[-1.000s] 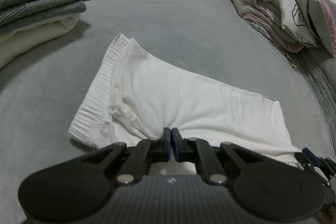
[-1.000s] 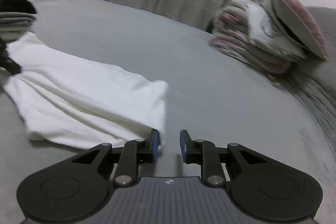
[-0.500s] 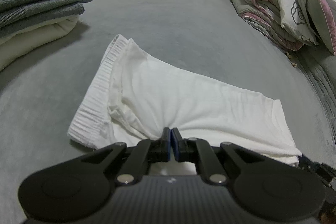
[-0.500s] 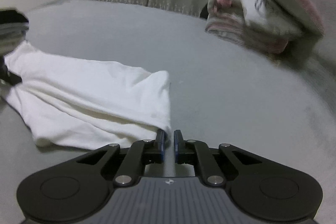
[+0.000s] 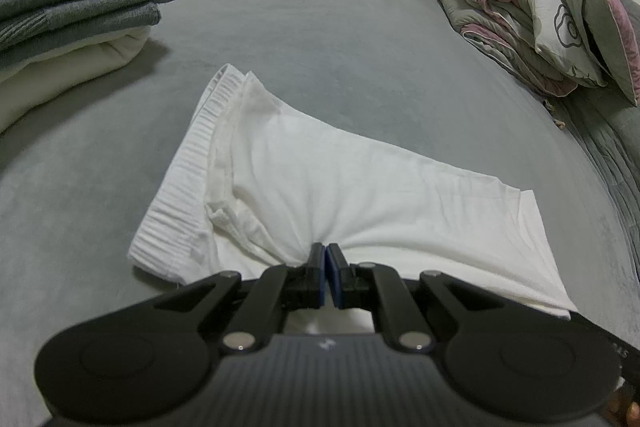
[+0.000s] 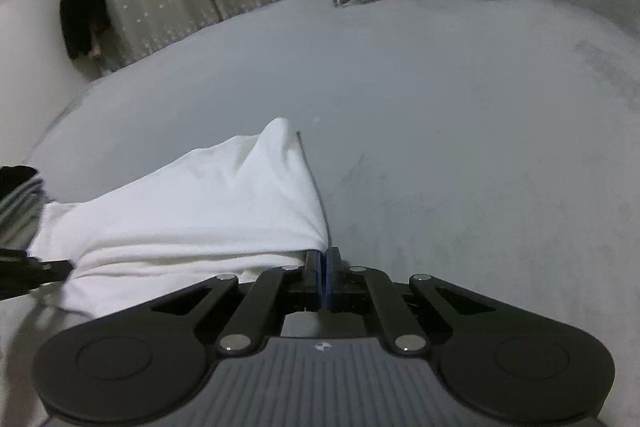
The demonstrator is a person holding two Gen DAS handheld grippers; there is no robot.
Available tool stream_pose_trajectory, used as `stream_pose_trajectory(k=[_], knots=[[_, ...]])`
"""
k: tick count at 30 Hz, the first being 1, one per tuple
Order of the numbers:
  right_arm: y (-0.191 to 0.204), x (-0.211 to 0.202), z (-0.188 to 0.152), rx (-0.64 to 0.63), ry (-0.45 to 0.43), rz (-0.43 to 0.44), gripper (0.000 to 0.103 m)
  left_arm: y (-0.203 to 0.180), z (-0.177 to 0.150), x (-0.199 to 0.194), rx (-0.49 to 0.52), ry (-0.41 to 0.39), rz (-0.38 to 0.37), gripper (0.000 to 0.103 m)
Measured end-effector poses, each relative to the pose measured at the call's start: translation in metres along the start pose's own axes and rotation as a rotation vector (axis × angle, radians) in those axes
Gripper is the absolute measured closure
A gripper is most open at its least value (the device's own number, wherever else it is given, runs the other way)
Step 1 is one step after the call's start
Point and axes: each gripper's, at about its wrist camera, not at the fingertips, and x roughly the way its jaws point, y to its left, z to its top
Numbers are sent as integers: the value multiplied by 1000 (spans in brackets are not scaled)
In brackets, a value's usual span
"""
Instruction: Fold clothes
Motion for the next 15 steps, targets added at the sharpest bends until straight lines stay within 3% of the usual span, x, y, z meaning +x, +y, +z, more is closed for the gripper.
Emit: stream_pose_trajectory(k=[15], knots=[[-2, -11, 5, -168, 34, 119, 101, 3, 5, -1, -2, 17, -21, 97]])
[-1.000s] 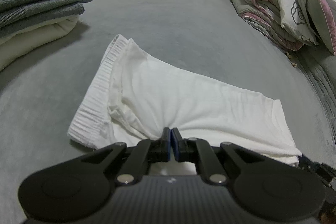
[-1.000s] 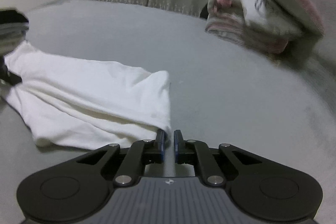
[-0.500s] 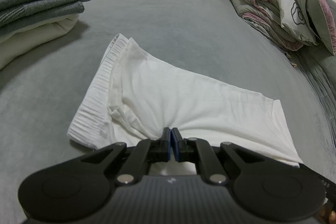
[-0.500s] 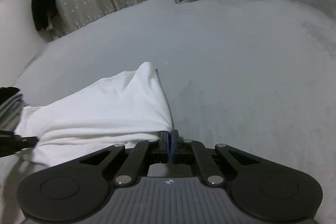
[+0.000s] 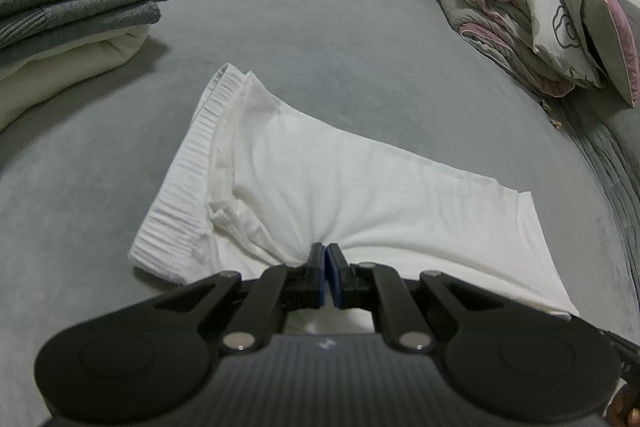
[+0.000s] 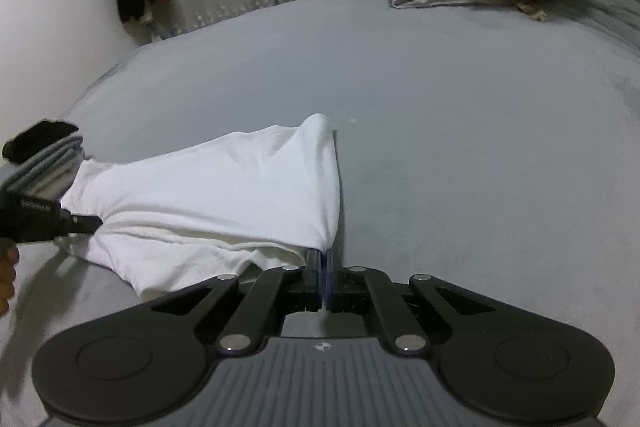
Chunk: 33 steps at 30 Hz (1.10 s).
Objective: Fold clothes
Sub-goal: 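Open both tools to release the folded white trousers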
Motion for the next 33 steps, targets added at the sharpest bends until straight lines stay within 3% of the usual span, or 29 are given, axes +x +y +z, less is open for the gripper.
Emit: stream_pose_trajectory(k=[6, 11, 14, 17, 21, 23, 26, 33], knots=[[-10, 1, 6, -73, 30, 51, 100, 5, 2, -3, -3, 19, -31, 97], [-23, -1, 10, -95, 46, 66, 99, 2, 2, -9, 10, 36, -69, 91], [-34, -5, 16, -17, -14, 65, 96, -1, 3, -16, 3, 33, -99, 90], [-38, 0, 22, 70, -60, 119, 95, -13, 1, -18, 22, 13, -143, 85], [-18, 16, 25, 26, -106, 145, 95, -23, -1, -17, 32, 2, -161, 85], [-8, 21, 22, -20, -80, 180, 95, -22, -1, -17, 23, -15, -156, 85], [10, 30, 13, -172, 10, 134, 95, -19, 0, -14, 9, -37, -140, 83], [16, 30, 8, -298, 63, 103, 95, -23, -7, -7, 63, 22, 5, 86]])
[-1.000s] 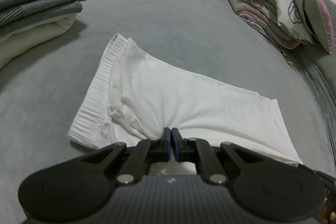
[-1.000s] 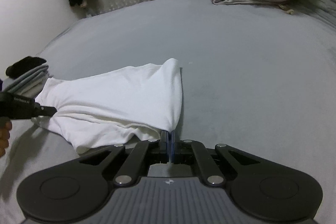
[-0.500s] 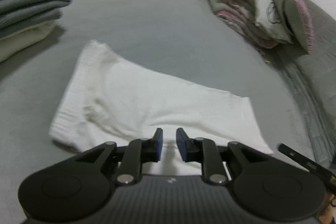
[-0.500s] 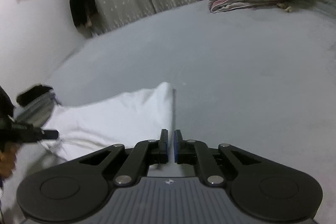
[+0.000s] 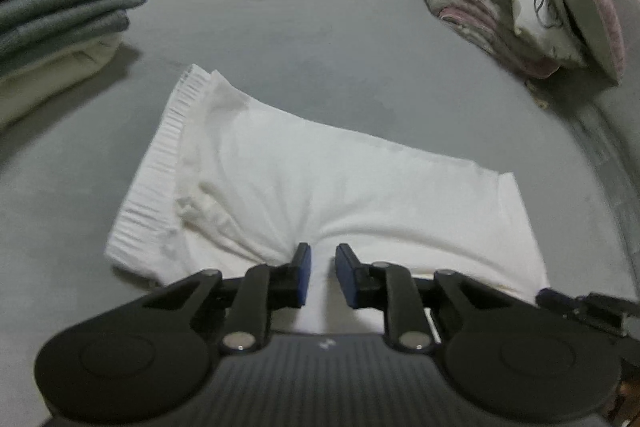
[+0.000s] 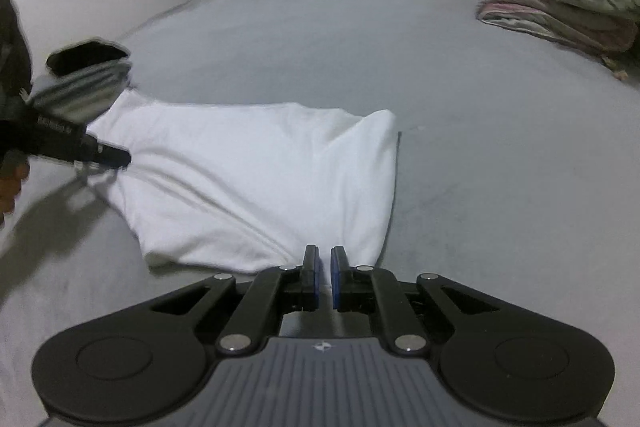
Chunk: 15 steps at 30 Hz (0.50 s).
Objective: Fold clothes
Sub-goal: 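Open both tools to release the folded white trousers, then move both open tools to the edge of the folded white trousers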
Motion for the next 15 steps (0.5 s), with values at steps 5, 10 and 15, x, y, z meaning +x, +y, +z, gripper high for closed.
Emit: stream_pose_trajectory(k=[5, 10, 15], knots=[[0, -7, 5, 23, -78, -14, 90, -4, -2, -7, -4, -29, -9, 84], [7, -3, 9, 84, -162, -8, 75, -20, -8, -10, 40, -78, -21, 75], [31, 17, 2, 16, -89, -63, 74, -22, -11, 3, 36, -62, 21, 76]])
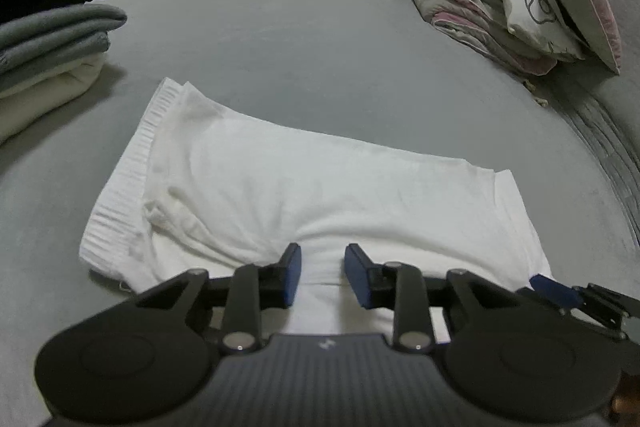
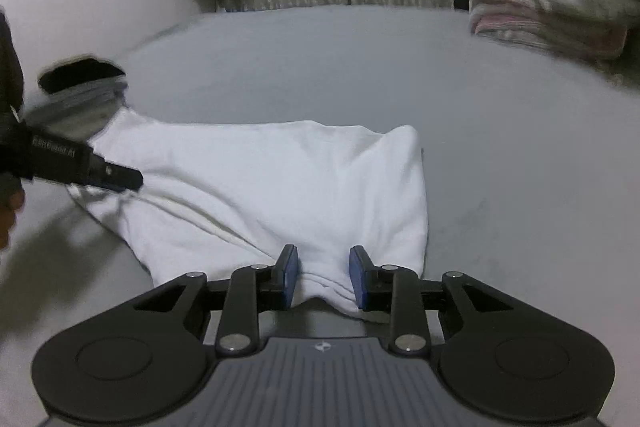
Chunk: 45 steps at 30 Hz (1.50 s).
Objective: Fold clothes
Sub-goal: 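Move both open tools to the edge of the folded white trousers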
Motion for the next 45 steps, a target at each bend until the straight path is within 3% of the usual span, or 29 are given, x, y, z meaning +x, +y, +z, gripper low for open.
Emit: stream_pose_trajectory(k=[6, 14, 23, 28, 32, 35, 39, 42, 45], knots=[[7, -2, 10, 32, -37, -1, 74, -11, -4, 1, 51, -6, 42, 76], [35, 17, 12, 22, -18, -9, 73, -9, -6, 0, 68, -6, 47, 76], [-24, 6, 8, 113, 19, -51, 76, -10, -6, -2, 83, -3, 61, 76], [-36, 5, 21, 129, 59, -180, 73, -9, -7, -3, 86, -2, 63, 76], [-38, 9, 35, 166, 39, -110, 73, -9, -7, -4, 89, -2, 65, 76], [-22, 24, 53, 113, 31, -62, 73, -10, -8, -4, 92, -3, 66, 76], [-12, 57, 73, 106, 88, -7, 73, -10, -9, -5, 97, -4, 66, 76], [-13, 83, 81, 108, 137, -20, 72, -10, -9, -5, 100, -3, 66, 76], [-22, 92, 88, 119, 126, -55, 73, -9, -9, -5, 99, -2, 64, 76]])
